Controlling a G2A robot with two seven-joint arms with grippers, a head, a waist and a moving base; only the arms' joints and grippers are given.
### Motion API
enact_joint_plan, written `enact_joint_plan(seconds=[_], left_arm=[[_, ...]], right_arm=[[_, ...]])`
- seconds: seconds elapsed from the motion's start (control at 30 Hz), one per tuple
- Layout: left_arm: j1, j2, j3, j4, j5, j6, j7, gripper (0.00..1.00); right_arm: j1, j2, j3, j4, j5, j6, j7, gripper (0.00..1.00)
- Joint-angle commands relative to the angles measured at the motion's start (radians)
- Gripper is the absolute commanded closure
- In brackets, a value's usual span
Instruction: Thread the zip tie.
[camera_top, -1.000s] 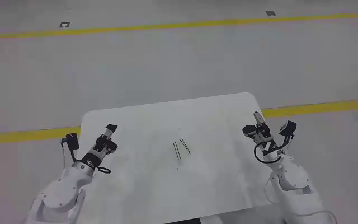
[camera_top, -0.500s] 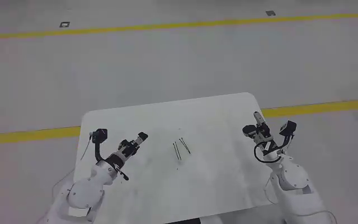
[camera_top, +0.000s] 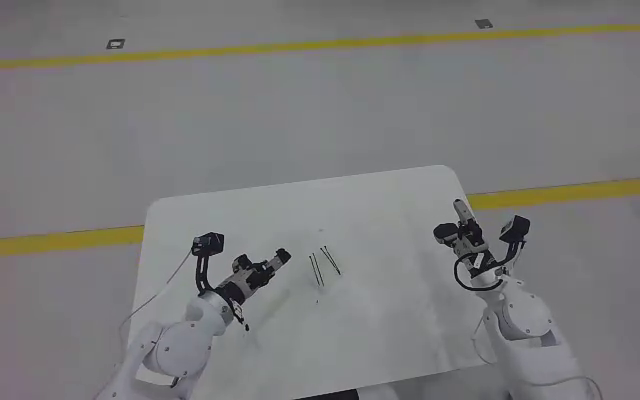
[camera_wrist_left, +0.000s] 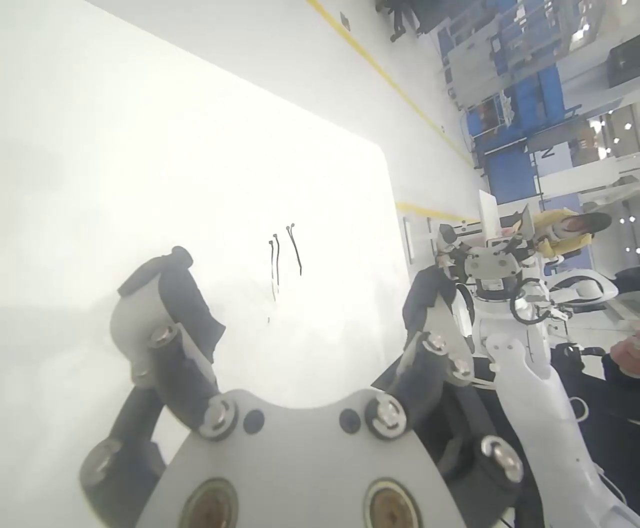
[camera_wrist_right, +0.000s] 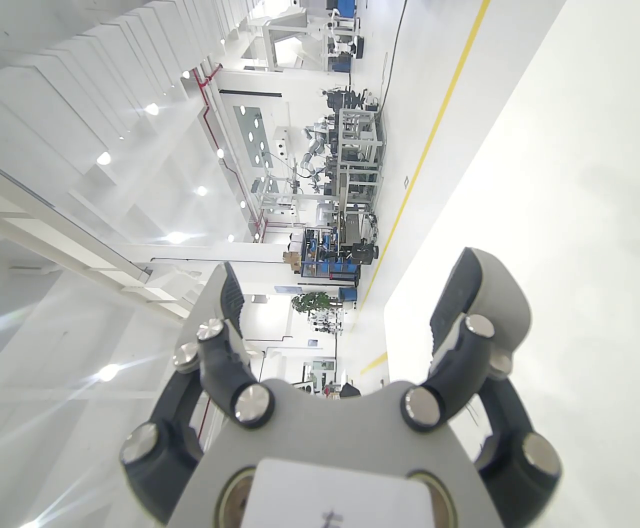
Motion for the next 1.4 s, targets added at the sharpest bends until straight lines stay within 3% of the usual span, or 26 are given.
enact_joint_plan(seconds=[0.0,0.03,0.2,0.33,0.43,0.5,1.03,1.1,1.2,1.37], left_arm=[[-0.01,0.001,0.017,-0.014,0.032,-0.014,-0.015,0.0],[-0.031,0.001,0.051,-0.021,0.093,-0.019,-0.044,0.0],[-0.183,-0.027,0.236,0.015,0.216,0.098,-0.127,0.0],[-0.285,-0.071,0.357,0.105,0.225,0.102,-0.182,0.0],[-0.334,-0.11,0.386,0.179,0.22,0.102,-0.208,0.0],[-0.347,-0.135,0.39,0.201,0.21,0.102,-0.222,0.0],[-0.354,-0.139,0.401,0.203,0.214,0.102,-0.21,0.0],[-0.371,-0.153,0.421,0.231,0.229,0.102,-0.207,0.0],[-0.392,-0.186,0.434,0.275,0.19,0.102,-0.197,0.0],[-0.416,-0.26,0.435,0.381,0.195,0.102,-0.2,0.0]], right_arm=[[0.0,0.0,0.0,0.0,0.0,0.0,0.0,0.0],[0.0,0.0,0.0,0.0,0.0,0.0,0.0,0.0],[0.0,0.0,0.0,0.0,0.0,0.0,0.0,0.0],[0.0,0.0,0.0,0.0,0.0,0.0,0.0,0.0],[0.0,0.0,0.0,0.0,0.0,0.0,0.0,0.0],[0.0,0.0,0.0,0.0,0.0,0.0,0.0,0.0],[0.0,0.0,0.0,0.0,0.0,0.0,0.0,0.0],[0.0,0.0,0.0,0.0,0.0,0.0,0.0,0.0],[0.0,0.0,0.0,0.0,0.0,0.0,0.0,0.0],[0.0,0.0,0.0,0.0,0.0,0.0,0.0,0.0]])
